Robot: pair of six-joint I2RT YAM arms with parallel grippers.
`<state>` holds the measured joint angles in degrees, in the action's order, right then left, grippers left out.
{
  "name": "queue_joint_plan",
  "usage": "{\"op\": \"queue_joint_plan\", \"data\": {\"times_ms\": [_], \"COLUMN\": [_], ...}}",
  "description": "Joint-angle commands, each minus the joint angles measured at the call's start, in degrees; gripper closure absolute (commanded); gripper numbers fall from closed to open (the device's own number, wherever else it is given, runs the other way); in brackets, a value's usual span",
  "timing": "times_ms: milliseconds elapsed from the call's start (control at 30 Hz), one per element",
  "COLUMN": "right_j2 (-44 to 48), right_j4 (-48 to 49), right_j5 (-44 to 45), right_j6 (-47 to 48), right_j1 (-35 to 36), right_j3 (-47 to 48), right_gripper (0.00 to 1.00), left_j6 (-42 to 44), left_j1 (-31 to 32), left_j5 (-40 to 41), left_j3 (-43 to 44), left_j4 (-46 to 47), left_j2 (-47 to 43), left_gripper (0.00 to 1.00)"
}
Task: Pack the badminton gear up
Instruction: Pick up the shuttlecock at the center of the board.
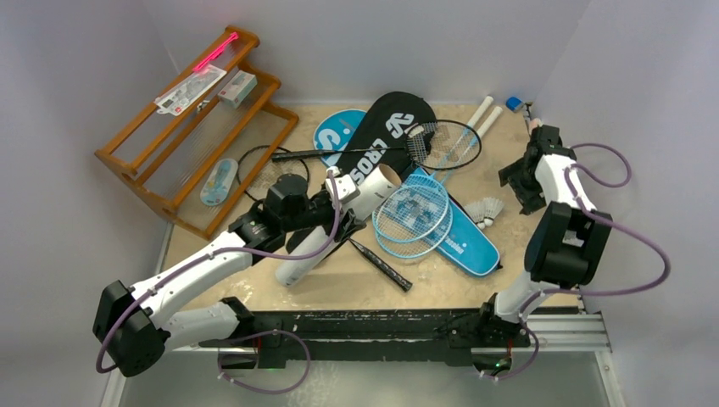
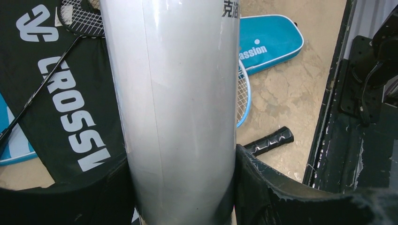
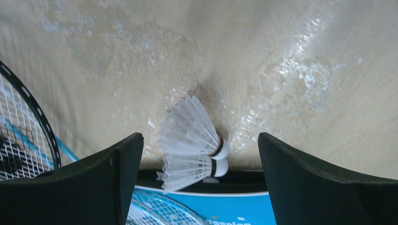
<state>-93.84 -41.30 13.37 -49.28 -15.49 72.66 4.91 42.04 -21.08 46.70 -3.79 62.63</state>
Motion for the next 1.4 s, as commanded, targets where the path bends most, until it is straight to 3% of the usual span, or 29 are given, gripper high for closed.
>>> {"op": "queue_joint_plan", "data": {"times_ms": [0,233,333,467,767,833,1000,1367], "right_j2": [-4.16,-9.51,-11.19,-10.51,-8.00,-7.85,-4.96,7.60], "right_j4": [-1.63,-0.11,-0.18,0.29,0.47,0.30,-1.26,-6.14], "right_j5": [-1.13,-1.92,-3.28,-5.89,-8.11,-7.81,-7.64,-1.01], "right_j6": [-1.23,-2.30,-2.22,-2.14,-0.40,-0.08,0.64,5.68], "right_j1": [-0.56,-0.82,-0.79,-0.80,-0.79,-0.77,-0.78,-0.74], "right_j3": [5.17,5.85,6.34,5.56,1.71,1.52,1.52,8.97], "right_gripper": [0.08,0.19,0.30,0.44,0.60,0.67,0.95,1.00], "left_j6": [-2.25,-2.01,-1.88,-1.83,-1.65,-1.62,-1.65,-2.87], "left_j1": [0.16,0.16,0.22,0.21,0.15,0.22,0.16,0.18], "left_j5": [-2.76,-2.74,-2.67,-2.65,-2.74,-2.66,-2.83,-4.53], "left_j3": [0.37,0.35,0.33,0.59,0.75,0.69,0.72,1.19], "left_j4": [5.61,5.46,5.36,5.03,4.60,4.50,4.19,5.67], "left_j2": [-0.22,0.21,0.55,1.30,1.53,1.38,1.17,1.09], "left_gripper": [0.52,0.52,0.51,0.51,0.51,0.51,0.51,0.51]}}
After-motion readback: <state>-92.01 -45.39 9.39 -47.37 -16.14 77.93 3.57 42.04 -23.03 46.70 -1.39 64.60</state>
